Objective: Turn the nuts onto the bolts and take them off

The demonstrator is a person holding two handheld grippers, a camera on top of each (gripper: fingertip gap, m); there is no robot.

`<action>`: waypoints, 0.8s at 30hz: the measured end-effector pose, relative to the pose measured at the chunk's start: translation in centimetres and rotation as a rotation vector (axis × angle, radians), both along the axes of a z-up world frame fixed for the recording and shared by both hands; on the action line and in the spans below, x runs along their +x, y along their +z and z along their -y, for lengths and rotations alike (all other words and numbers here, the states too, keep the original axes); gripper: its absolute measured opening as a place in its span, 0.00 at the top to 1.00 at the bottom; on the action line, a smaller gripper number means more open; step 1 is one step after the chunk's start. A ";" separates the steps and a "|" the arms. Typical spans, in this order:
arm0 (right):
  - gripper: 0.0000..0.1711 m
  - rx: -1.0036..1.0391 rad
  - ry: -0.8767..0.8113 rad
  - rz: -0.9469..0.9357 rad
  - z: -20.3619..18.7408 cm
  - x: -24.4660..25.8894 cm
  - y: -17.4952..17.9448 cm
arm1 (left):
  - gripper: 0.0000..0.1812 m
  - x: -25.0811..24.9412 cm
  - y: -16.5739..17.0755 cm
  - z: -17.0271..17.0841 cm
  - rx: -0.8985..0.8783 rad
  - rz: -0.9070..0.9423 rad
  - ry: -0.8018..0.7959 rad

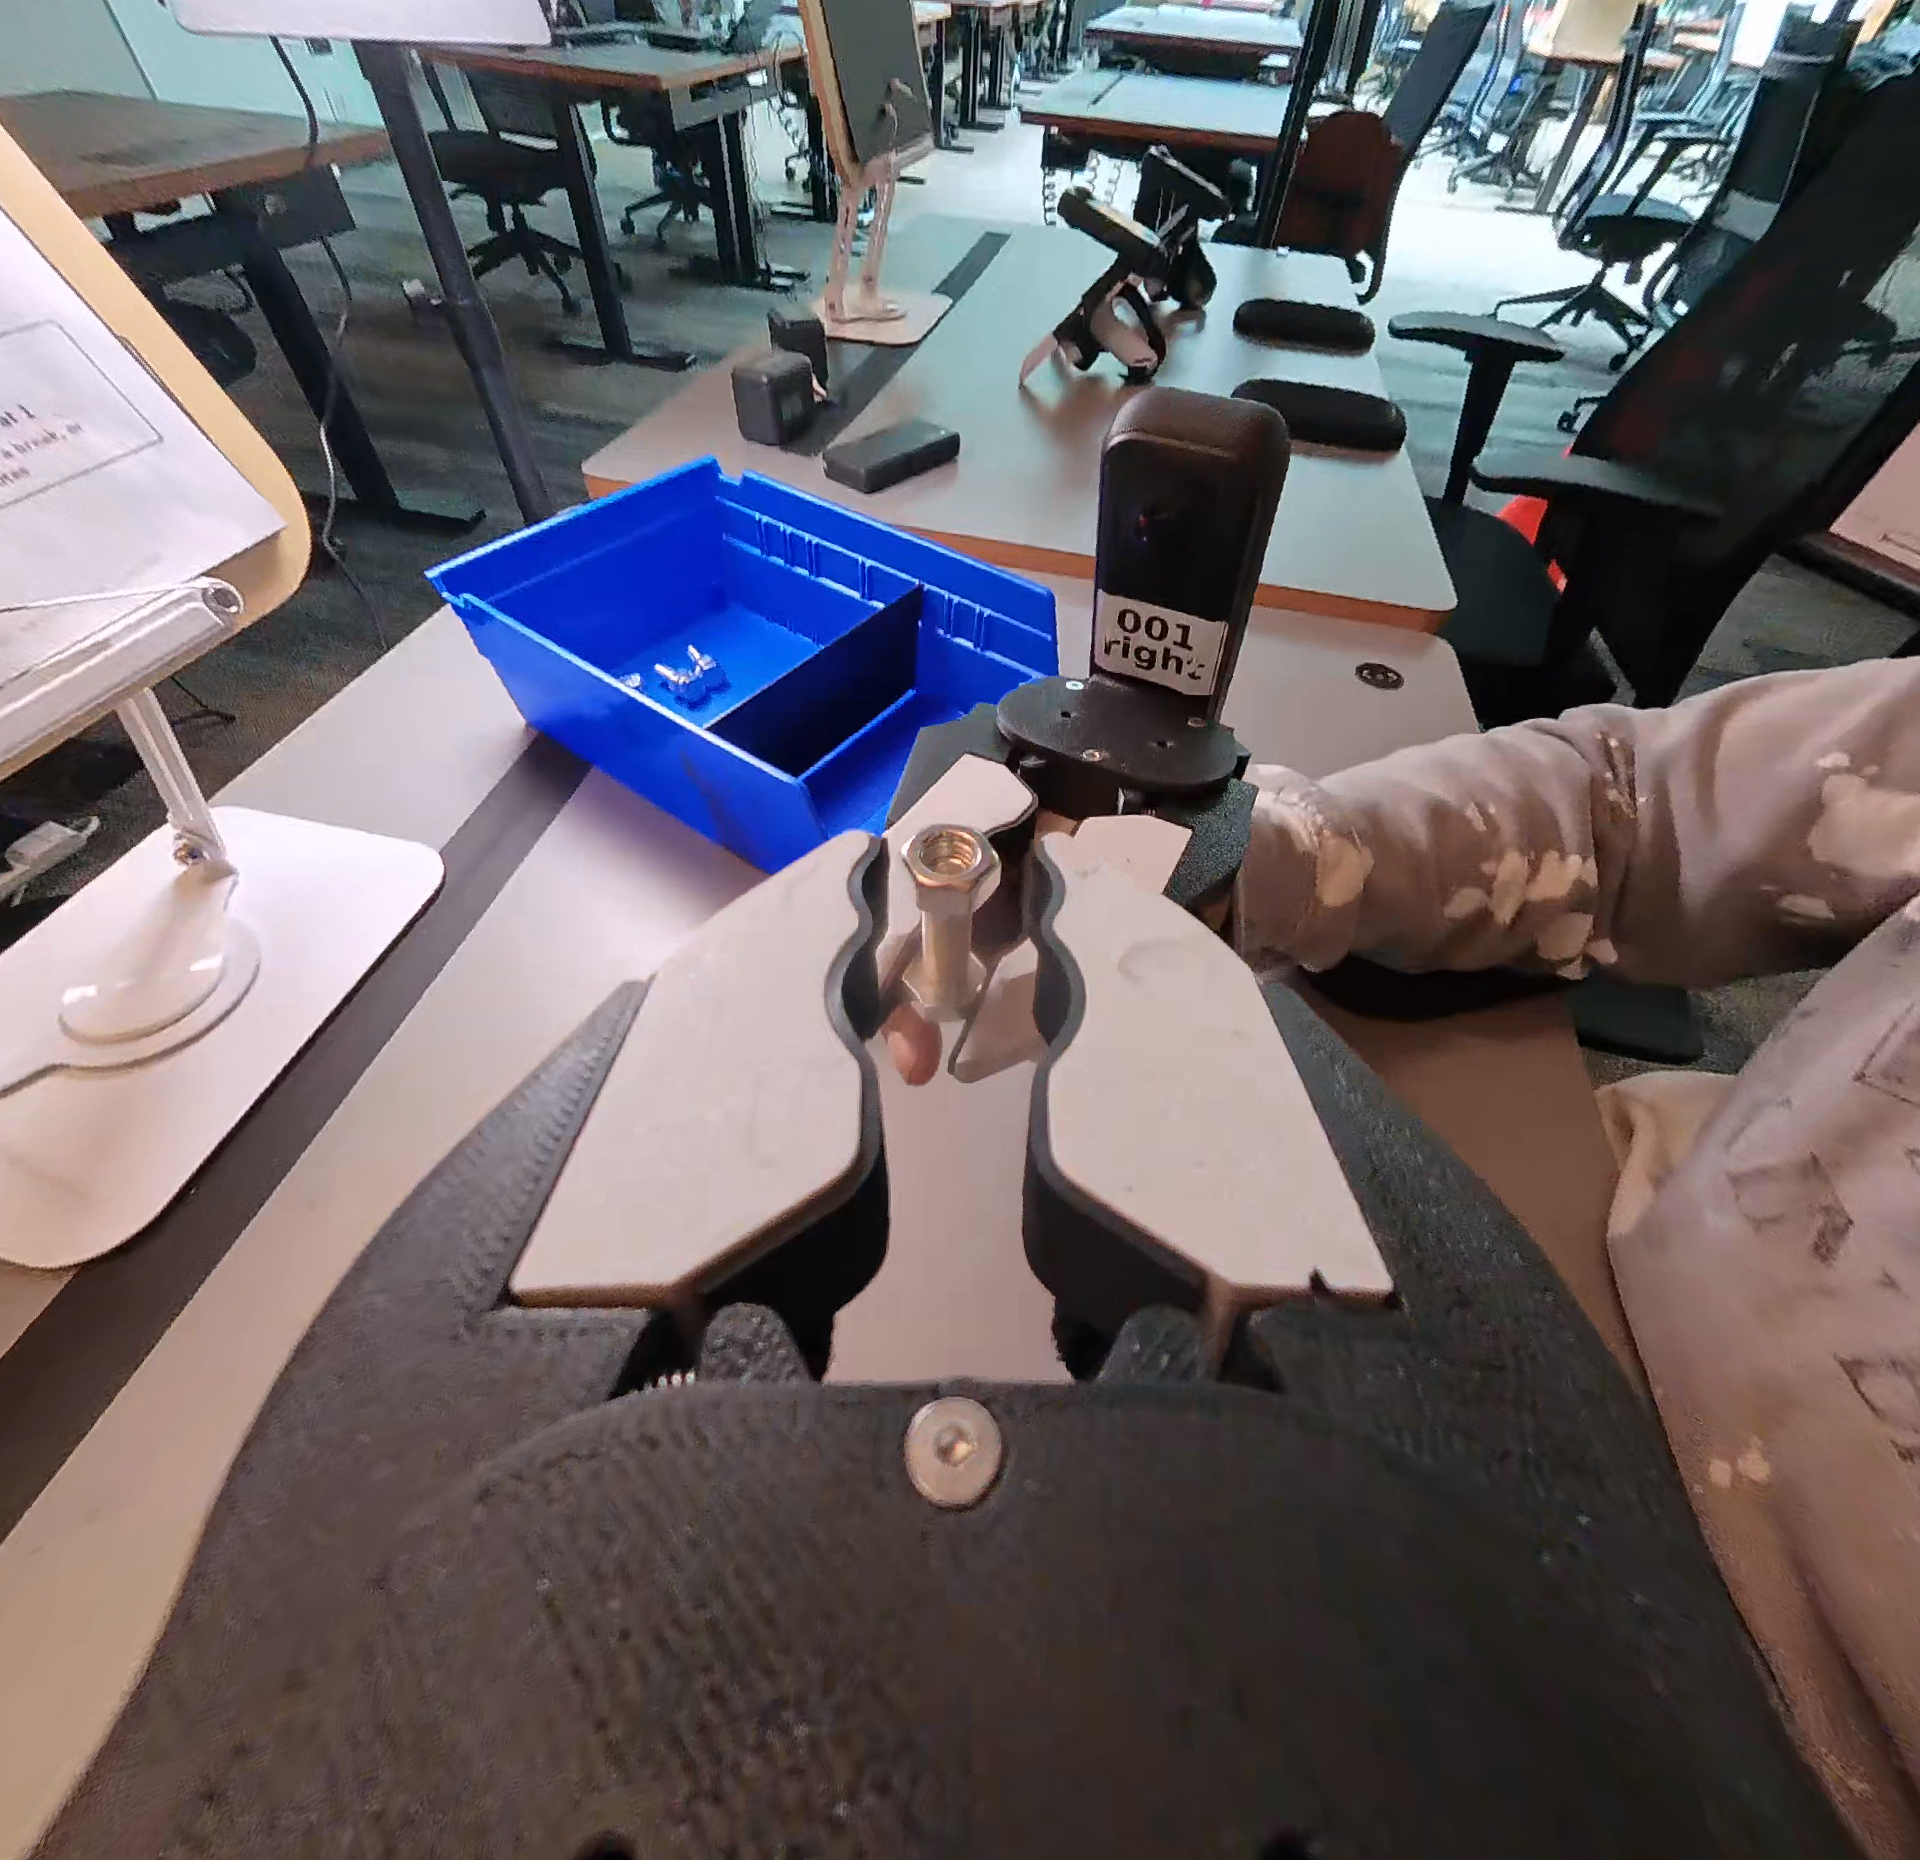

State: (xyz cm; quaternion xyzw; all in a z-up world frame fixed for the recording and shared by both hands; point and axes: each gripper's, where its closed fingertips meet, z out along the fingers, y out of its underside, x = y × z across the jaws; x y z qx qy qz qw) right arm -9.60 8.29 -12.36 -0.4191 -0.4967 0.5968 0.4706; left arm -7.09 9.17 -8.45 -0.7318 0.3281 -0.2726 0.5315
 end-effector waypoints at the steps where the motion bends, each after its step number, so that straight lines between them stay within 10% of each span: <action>1: 0.89 0.001 -0.003 -0.002 -0.1 0.1 0.1 | 0.86 0.1 0.1 -0.1 0.008 0.006 -0.001; 24: 0.89 -0.015 0.072 -0.134 0.5 1.7 2.3 | 0.91 -1.2 1.2 -0.4 0.093 0.145 0.016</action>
